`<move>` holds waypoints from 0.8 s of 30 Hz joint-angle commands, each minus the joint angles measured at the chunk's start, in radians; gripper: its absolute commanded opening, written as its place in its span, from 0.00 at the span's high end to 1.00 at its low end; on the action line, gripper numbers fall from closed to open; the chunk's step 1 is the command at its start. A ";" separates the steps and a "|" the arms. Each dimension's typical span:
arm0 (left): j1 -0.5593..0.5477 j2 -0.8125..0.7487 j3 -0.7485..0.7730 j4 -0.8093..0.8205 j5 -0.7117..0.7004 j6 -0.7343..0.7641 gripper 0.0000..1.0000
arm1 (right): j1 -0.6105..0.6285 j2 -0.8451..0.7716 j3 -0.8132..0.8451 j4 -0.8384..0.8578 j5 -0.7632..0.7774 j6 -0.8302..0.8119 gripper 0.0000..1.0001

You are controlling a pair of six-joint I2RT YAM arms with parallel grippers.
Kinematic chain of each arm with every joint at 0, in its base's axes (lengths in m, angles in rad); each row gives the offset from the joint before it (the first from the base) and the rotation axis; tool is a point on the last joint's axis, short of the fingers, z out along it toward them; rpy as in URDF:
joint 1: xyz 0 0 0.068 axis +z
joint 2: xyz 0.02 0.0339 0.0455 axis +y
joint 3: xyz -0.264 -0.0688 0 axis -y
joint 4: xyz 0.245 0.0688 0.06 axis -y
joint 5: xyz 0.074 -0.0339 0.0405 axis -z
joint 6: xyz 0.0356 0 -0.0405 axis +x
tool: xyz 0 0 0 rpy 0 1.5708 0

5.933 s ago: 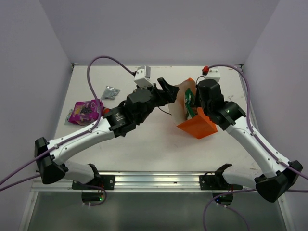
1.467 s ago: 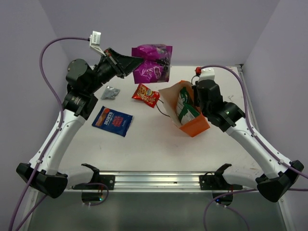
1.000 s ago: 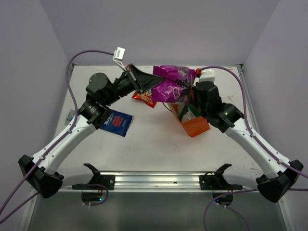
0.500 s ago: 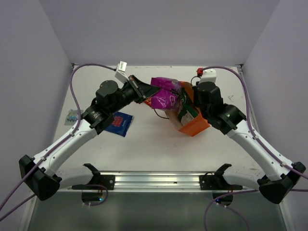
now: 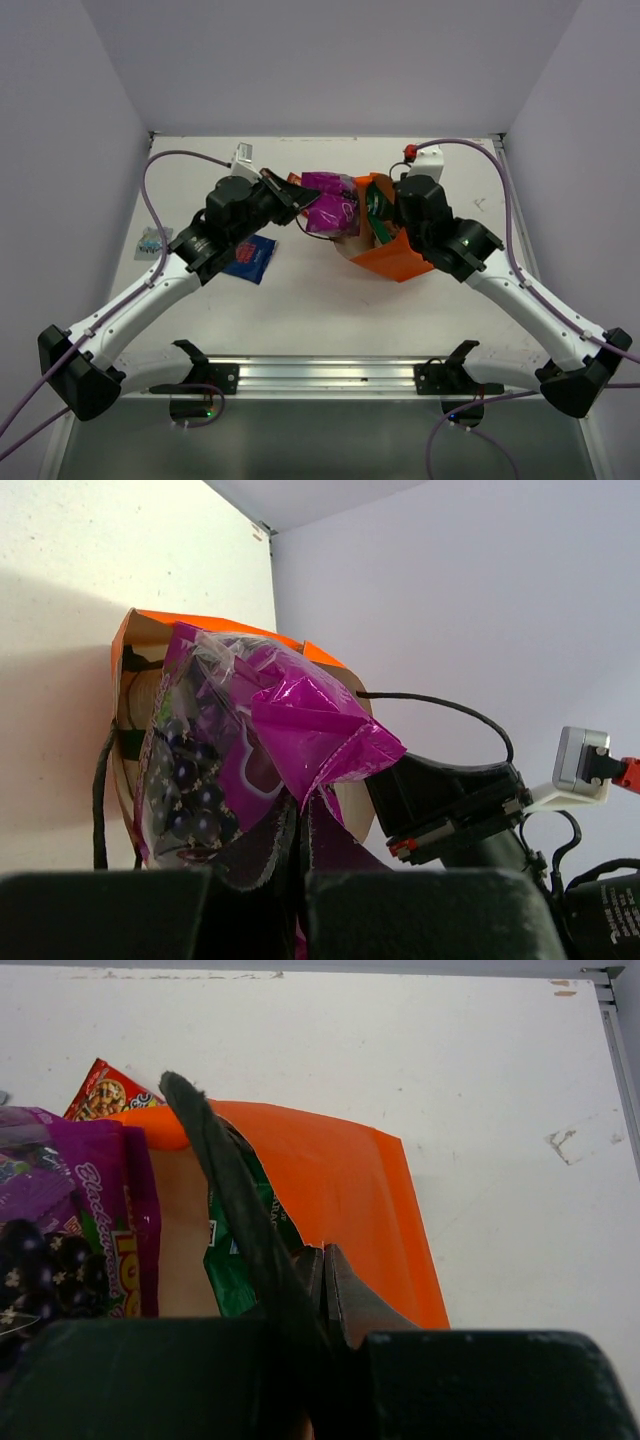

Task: Place the snacks into the paper bag
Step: Place the snack in the paper bag.

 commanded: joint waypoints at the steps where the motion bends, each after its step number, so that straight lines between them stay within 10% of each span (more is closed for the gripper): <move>1: -0.013 0.009 0.027 0.164 0.005 -0.082 1.00 | 0.026 0.000 0.058 0.090 0.057 0.045 1.00; 24: -0.075 -0.198 -0.046 0.408 -0.061 -0.079 1.00 | 0.140 0.075 0.143 0.026 0.243 0.067 1.00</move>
